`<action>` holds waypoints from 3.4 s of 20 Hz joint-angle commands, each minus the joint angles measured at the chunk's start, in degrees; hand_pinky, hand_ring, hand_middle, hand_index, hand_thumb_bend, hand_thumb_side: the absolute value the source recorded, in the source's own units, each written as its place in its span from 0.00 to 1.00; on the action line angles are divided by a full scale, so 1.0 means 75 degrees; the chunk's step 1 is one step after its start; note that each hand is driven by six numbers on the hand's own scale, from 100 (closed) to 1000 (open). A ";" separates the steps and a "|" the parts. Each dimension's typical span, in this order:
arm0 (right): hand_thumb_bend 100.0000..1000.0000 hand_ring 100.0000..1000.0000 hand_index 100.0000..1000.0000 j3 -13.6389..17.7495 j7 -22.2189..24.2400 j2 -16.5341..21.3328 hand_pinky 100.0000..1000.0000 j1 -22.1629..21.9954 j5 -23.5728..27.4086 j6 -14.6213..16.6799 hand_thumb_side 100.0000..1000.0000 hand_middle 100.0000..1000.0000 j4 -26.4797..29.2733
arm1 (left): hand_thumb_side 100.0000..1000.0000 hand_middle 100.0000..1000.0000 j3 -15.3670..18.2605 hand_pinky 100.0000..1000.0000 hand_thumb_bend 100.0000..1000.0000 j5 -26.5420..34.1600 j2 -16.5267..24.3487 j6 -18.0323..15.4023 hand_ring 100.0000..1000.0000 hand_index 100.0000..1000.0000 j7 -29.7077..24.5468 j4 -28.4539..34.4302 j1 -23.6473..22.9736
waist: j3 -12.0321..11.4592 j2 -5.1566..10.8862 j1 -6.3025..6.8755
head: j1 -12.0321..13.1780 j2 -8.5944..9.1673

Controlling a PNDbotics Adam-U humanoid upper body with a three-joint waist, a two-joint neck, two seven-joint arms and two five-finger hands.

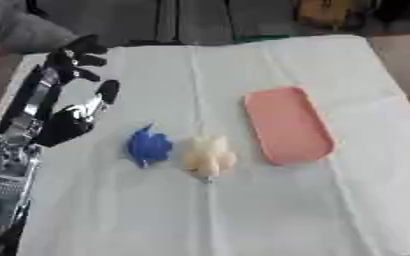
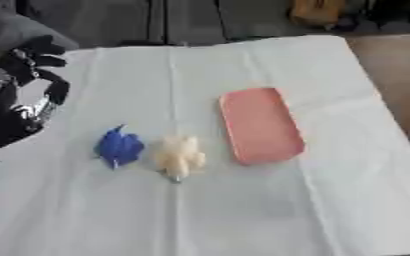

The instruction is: Pick up objects on the table and place them in the box.

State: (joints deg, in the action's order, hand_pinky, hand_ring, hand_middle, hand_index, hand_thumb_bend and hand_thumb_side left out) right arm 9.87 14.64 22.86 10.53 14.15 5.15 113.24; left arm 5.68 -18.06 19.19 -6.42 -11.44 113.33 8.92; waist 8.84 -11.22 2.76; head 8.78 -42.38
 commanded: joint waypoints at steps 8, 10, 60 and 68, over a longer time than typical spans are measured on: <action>0.00 0.33 0.65 0.0089 -0.0018 0.0131 0.31 0.0044 -0.0040 0.0012 0.67 0.73 0.0164 | 0.52 0.76 0.0064 0.65 0.33 -0.0059 0.0351 -0.0105 0.76 0.93 -0.0036 0.0168 -0.0002 | 0.0030 0.0101 0.0012 | 0.0015 -0.0018; 0.00 0.33 0.65 0.0090 -0.0016 0.0133 0.31 0.0042 -0.0044 0.0006 0.67 0.73 0.0161 | 0.52 0.75 0.0073 0.65 0.33 -0.0084 0.0421 -0.0143 0.76 0.93 -0.0046 0.0168 -0.0025 | 0.0033 0.0102 0.0025 | 0.0014 -0.0025; 0.00 0.33 0.65 0.0048 0.0055 0.0157 0.31 0.0004 -0.0003 -0.0004 0.67 0.73 0.0123 | 0.60 0.61 -0.1446 0.76 0.59 -0.4957 0.1498 -0.1605 0.73 0.77 -0.2742 -0.2561 0.1049 | 0.0162 0.0223 0.0054 | -0.0278 -0.0078; 0.00 0.33 0.65 0.0042 0.0061 0.0156 0.31 0.0006 -0.0002 -0.0002 0.67 0.73 0.0122 | 0.55 0.64 -0.1492 0.76 0.61 -0.5209 0.1476 -0.1575 0.73 0.79 -0.2479 -0.2725 0.1126 | 0.0156 0.0221 0.0043 | -0.0266 -0.0073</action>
State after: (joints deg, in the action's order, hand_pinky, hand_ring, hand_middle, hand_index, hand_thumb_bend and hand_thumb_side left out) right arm 10.08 15.04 22.92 10.08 13.92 5.05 113.24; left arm -5.77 -56.85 29.61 -18.18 -30.51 92.47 16.45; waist 10.02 -10.51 3.39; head 6.56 -42.85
